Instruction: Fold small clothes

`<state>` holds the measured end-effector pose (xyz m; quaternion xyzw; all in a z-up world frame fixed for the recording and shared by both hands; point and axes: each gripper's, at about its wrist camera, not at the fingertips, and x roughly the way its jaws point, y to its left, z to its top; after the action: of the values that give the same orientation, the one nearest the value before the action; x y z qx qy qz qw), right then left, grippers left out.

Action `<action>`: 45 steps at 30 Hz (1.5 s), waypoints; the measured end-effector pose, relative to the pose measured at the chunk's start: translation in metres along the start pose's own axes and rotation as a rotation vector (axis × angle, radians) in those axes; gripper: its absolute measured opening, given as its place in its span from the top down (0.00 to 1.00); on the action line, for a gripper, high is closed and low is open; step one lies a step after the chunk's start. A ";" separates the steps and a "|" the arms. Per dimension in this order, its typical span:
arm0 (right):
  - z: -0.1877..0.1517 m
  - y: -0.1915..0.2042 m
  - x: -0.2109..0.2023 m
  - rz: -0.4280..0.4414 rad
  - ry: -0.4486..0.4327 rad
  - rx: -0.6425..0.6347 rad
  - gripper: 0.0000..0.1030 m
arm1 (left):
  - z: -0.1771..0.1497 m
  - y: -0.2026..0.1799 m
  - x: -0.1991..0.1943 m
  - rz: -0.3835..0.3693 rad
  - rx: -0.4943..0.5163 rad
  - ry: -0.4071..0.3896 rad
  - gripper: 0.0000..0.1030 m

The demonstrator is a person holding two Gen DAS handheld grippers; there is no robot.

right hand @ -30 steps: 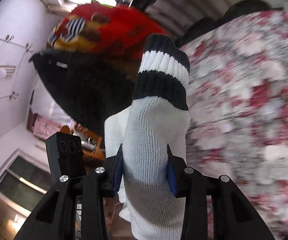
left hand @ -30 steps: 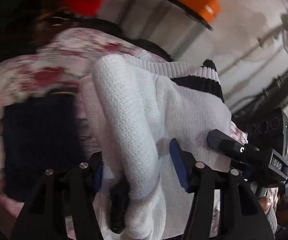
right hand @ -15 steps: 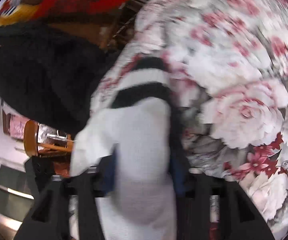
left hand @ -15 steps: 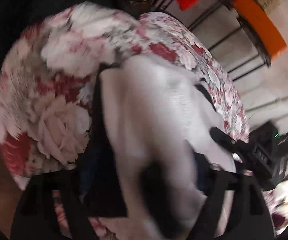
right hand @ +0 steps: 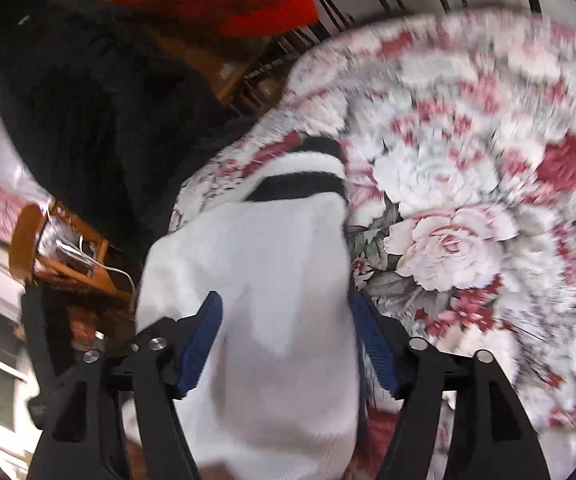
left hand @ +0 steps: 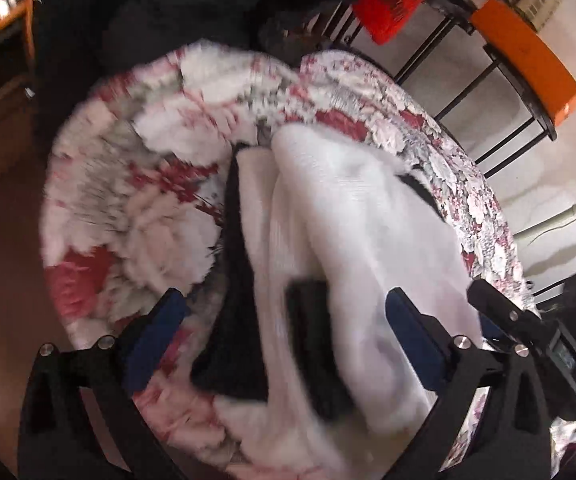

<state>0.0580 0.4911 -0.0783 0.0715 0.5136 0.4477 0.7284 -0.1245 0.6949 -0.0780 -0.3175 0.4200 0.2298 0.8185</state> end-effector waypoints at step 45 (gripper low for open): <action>-0.058 0.035 -0.157 -0.139 -0.228 -0.227 0.04 | -0.098 -0.120 -0.131 0.496 0.151 -0.223 0.05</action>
<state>-0.0207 0.3769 0.0220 0.0034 0.3776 0.4404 0.8146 -0.1712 0.5277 0.0272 -0.1157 0.4082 0.4246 0.7998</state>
